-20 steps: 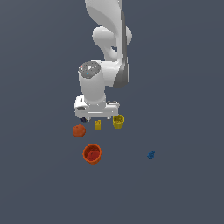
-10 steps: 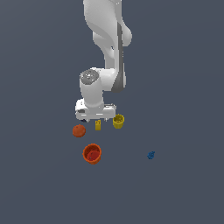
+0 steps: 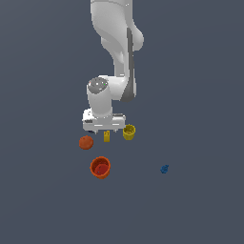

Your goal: Pick up a designated object from a clutter of objects.

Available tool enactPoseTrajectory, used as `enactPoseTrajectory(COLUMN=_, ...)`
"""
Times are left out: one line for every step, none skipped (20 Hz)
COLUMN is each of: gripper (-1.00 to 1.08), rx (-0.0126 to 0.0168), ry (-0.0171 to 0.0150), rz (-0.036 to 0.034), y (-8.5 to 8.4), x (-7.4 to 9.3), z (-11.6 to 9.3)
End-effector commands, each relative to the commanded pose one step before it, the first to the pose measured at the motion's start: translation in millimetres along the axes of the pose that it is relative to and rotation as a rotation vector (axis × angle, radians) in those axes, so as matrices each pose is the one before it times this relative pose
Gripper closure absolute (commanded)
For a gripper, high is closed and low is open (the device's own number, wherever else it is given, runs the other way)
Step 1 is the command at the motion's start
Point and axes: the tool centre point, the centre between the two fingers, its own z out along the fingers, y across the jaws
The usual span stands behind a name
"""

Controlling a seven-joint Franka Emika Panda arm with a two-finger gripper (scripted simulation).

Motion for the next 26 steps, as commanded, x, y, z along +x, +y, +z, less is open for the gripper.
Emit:
enactPoseTrajectory(gripper=-0.92, rx=0.00009, ry=-0.00051, rz=-0.00005, y=-0.03, x=-0.4, z=4.61)
enactPoseTrajectory(gripper=-0.92, rx=0.0, ry=0.0, rz=0.0, y=0.01, x=-0.14, z=2.96)
enactPoseTrajectory(gripper=-0.92, rx=0.0, ry=0.0, rz=0.0, y=0.02, x=-0.16, z=3.47)
enactPoseTrajectory(gripper=-0.92, rx=0.0, ry=0.0, rz=0.0, y=0.02, x=-0.17, z=3.97)
enactPoseTrajectory(gripper=-0.92, rx=0.0, ry=0.0, rz=0.0, y=0.03, x=-0.17, z=4.46)
enactPoseTrajectory(gripper=-0.92, rx=-0.00026, ry=0.00054, rz=-0.00034, y=-0.13, x=-0.15, z=4.65)
enactPoseTrajectory(gripper=-0.92, rx=0.0, ry=0.0, rz=0.0, y=0.05, x=-0.12, z=4.88)
enactPoseTrajectory(gripper=-0.92, rx=0.0, ry=0.0, rz=0.0, y=0.05, x=-0.07, z=4.32)
enactPoseTrajectory(gripper=-0.92, rx=0.0, ry=0.0, rz=0.0, y=0.05, x=-0.02, z=3.78)
enactPoseTrajectory(gripper=-0.92, rx=0.0, ry=0.0, rz=0.0, y=0.05, x=0.01, z=3.24)
enactPoseTrajectory(gripper=-0.92, rx=0.0, ry=0.0, rz=0.0, y=0.05, x=0.04, z=2.72)
enactPoseTrajectory(gripper=-0.92, rx=-0.00005, ry=0.00052, rz=-0.00045, y=-0.18, x=0.09, z=1.96)
enactPoseTrajectory(gripper=-0.92, rx=0.0, ry=0.0, rz=0.0, y=0.03, x=0.05, z=1.71)
enactPoseTrajectory(gripper=-0.92, rx=0.0, ry=0.0, rz=0.0, y=0.03, x=0.04, z=1.22)
enactPoseTrajectory(gripper=-0.92, rx=0.0, ry=0.0, rz=0.0, y=0.02, x=0.03, z=0.73)
enactPoseTrajectory(gripper=-0.92, rx=0.0, ry=0.0, rz=0.0, y=0.01, x=0.01, z=0.24)
enactPoseTrajectory(gripper=1.08, rx=0.0, ry=0.0, rz=0.0, y=0.0, x=0.0, z=0.0)
enactPoseTrajectory(gripper=1.08, rx=0.0, ry=0.0, rz=0.0, y=0.0, x=0.0, z=0.0)
enactPoseTrajectory(gripper=1.08, rx=0.0, ry=0.0, rz=0.0, y=0.0, x=0.0, z=0.0)
enactPoseTrajectory(gripper=1.08, rx=0.0, ry=0.0, rz=0.0, y=0.0, x=0.0, z=0.0)
enactPoseTrajectory(gripper=1.08, rx=0.0, ry=0.0, rz=0.0, y=0.0, x=0.0, z=0.0)
enactPoseTrajectory(gripper=1.08, rx=0.0, ry=0.0, rz=0.0, y=0.0, x=0.0, z=0.0)
enactPoseTrajectory(gripper=1.08, rx=0.0, ry=0.0, rz=0.0, y=0.0, x=0.0, z=0.0)
enactPoseTrajectory(gripper=1.08, rx=0.0, ry=0.0, rz=0.0, y=0.0, x=0.0, z=0.0)
enactPoseTrajectory(gripper=1.08, rx=0.0, ry=0.0, rz=0.0, y=0.0, x=0.0, z=0.0)
enactPoseTrajectory(gripper=1.08, rx=0.0, ry=0.0, rz=0.0, y=0.0, x=0.0, z=0.0)
